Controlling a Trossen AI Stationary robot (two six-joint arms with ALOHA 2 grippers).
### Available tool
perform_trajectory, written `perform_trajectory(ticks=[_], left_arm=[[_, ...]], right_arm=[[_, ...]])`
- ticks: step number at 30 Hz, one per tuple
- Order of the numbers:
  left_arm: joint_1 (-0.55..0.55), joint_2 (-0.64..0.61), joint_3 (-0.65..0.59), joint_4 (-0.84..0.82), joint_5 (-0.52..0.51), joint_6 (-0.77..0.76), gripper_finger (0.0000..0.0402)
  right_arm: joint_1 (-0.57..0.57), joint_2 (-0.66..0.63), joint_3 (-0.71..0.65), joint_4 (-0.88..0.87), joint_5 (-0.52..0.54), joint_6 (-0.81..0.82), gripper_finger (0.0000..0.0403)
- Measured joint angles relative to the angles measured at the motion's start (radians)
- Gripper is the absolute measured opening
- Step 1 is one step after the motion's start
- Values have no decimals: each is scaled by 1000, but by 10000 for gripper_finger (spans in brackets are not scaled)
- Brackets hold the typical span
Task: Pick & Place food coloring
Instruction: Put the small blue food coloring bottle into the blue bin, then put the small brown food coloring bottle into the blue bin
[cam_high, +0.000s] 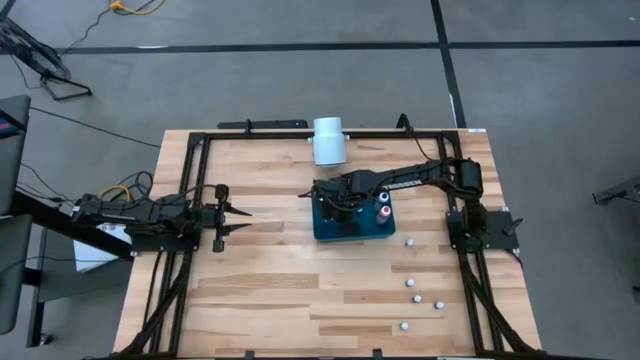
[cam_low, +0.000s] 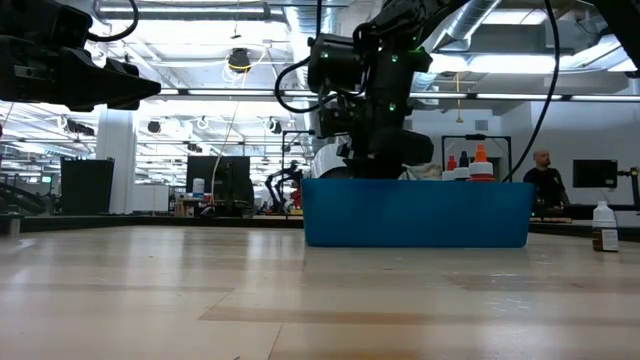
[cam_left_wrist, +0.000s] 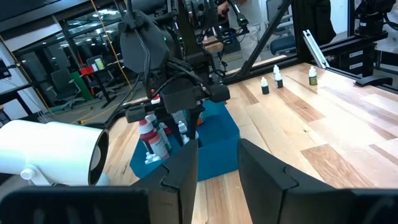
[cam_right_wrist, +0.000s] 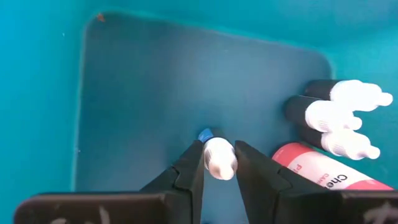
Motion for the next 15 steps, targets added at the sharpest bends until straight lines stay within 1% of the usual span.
perform_trajectory(ticks=[11,15], left_arm=[[0,0,0,0,0,0,105],[0,0,0,0,0,0,105]], right_arm=[[13,-4,0,5,4,0,145],[29,-47,0,-7,57,1,163]])
